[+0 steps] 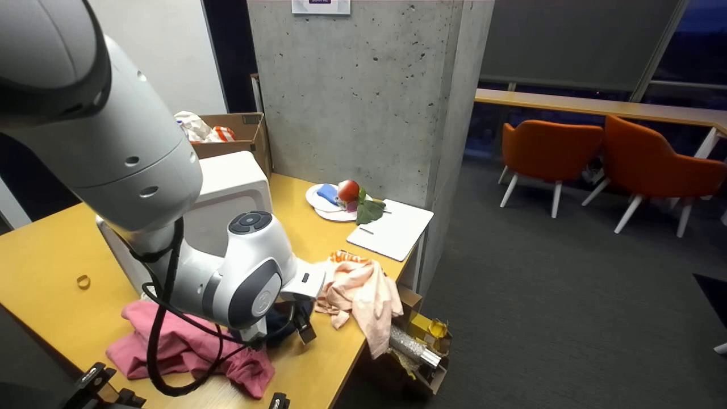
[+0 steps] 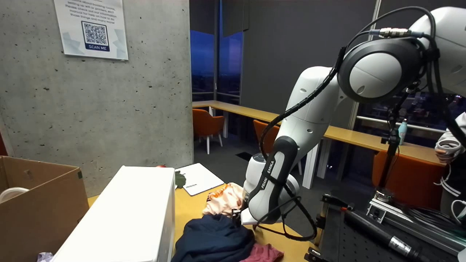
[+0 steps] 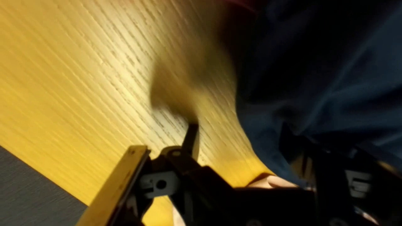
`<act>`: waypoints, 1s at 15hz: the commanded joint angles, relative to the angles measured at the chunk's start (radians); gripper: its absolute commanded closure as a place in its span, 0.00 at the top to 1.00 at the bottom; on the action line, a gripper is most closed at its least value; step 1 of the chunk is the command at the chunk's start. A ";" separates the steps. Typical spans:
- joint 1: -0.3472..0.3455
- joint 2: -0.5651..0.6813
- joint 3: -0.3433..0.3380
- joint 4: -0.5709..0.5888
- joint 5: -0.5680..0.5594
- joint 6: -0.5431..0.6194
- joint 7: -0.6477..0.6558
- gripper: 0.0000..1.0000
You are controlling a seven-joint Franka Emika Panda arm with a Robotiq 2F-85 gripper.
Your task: Put the blue cloth on the white box
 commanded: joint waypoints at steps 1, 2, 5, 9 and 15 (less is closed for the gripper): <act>-0.026 0.001 0.022 0.018 0.038 -0.009 -0.042 0.37; -0.022 -0.015 0.020 0.003 0.040 -0.003 -0.040 0.28; -0.020 -0.047 0.017 -0.028 0.049 0.012 -0.041 0.05; -0.018 -0.082 0.014 -0.049 0.060 0.016 -0.044 0.00; -0.001 -0.322 -0.065 -0.194 0.068 0.036 -0.055 0.01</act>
